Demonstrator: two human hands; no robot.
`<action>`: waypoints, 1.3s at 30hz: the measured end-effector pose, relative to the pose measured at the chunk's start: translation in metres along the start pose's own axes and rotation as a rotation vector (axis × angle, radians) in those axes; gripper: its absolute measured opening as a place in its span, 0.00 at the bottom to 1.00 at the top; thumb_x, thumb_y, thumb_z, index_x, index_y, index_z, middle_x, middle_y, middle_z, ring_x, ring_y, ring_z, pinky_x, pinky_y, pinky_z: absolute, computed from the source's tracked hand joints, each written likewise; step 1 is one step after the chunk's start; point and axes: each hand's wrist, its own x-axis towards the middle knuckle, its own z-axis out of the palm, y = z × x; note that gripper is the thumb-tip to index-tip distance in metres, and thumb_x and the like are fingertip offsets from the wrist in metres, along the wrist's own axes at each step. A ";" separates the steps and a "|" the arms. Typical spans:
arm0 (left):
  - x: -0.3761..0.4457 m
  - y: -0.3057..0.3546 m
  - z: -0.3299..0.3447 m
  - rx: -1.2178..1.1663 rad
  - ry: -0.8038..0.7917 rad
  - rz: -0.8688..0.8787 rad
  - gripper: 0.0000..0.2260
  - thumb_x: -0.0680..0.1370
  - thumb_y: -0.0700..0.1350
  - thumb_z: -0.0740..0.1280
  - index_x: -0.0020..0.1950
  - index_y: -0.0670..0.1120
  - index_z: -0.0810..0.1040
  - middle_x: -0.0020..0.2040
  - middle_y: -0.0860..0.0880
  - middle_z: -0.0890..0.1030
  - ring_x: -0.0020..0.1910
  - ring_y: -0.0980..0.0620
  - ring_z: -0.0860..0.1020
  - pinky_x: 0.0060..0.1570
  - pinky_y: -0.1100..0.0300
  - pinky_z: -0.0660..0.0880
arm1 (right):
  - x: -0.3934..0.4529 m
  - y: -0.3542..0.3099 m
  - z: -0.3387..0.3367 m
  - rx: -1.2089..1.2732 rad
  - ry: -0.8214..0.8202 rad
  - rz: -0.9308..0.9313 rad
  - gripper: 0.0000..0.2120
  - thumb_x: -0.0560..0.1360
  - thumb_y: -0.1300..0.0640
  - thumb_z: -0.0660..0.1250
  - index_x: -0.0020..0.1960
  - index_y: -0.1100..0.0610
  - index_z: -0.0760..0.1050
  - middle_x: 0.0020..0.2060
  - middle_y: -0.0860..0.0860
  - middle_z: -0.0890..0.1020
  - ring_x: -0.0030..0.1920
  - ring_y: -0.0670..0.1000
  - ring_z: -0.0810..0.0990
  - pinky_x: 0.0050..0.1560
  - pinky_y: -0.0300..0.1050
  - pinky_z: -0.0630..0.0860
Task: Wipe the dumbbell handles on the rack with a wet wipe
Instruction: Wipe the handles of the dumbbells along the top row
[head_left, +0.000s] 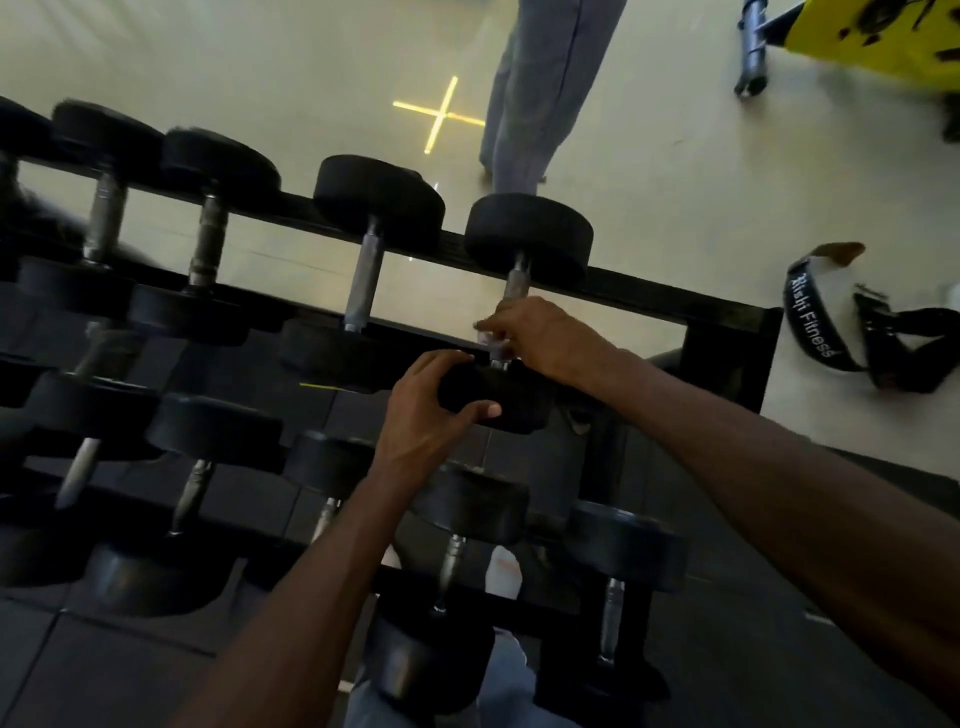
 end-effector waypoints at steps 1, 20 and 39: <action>0.001 0.000 0.000 -0.004 -0.001 -0.001 0.29 0.67 0.52 0.83 0.65 0.47 0.81 0.62 0.49 0.80 0.60 0.53 0.78 0.62 0.56 0.77 | 0.000 -0.003 0.002 -0.039 -0.075 -0.003 0.11 0.80 0.57 0.68 0.59 0.59 0.81 0.52 0.53 0.81 0.49 0.52 0.81 0.51 0.43 0.77; 0.000 -0.010 0.001 -0.017 -0.018 0.022 0.27 0.70 0.53 0.81 0.67 0.49 0.81 0.66 0.50 0.78 0.63 0.58 0.75 0.60 0.76 0.67 | 0.007 -0.001 -0.008 -0.247 -0.150 -0.179 0.07 0.77 0.57 0.70 0.49 0.60 0.84 0.47 0.52 0.74 0.42 0.49 0.72 0.43 0.44 0.72; 0.000 -0.008 -0.001 -0.020 -0.022 0.026 0.27 0.70 0.53 0.81 0.67 0.48 0.81 0.66 0.49 0.78 0.63 0.53 0.76 0.60 0.66 0.74 | 0.018 0.006 -0.026 -0.271 0.137 -0.034 0.04 0.80 0.60 0.68 0.50 0.61 0.78 0.44 0.49 0.69 0.43 0.51 0.77 0.44 0.41 0.70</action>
